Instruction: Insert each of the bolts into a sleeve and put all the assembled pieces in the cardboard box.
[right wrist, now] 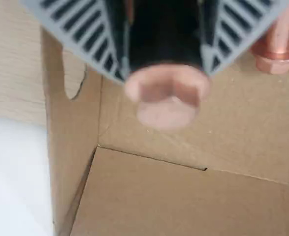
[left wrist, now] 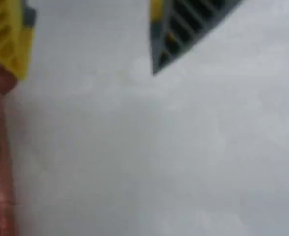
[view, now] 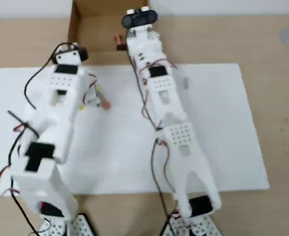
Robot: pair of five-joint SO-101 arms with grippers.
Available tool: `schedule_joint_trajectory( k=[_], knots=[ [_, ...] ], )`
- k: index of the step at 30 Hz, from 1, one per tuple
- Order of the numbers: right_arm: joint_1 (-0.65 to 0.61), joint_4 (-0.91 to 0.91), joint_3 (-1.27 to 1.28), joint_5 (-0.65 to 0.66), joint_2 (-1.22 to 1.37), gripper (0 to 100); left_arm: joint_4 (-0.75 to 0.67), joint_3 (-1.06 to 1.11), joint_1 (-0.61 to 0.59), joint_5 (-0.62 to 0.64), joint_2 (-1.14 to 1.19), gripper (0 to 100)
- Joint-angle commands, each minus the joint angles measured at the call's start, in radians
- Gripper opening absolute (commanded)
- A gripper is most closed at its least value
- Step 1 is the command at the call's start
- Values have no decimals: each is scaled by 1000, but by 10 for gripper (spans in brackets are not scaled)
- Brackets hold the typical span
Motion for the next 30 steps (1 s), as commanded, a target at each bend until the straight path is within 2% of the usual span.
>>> schedule_joint_trajectory(
  k=[1,9,15,22,30],
  knots=[
    [16,31,-79,9,-25,12,60,-132,2,23,56,179],
    [16,75,-79,9,-25,12,173,-282,31,87,108,179],
    [18,75,-79,9,-25,12,307,-494,32,244,15,180],
    [36,75,-79,5,-27,12,253,-460,34,465,61,179],
    [56,75,-79,5,-25,12,160,-457,91,549,268,179]
  ],
)
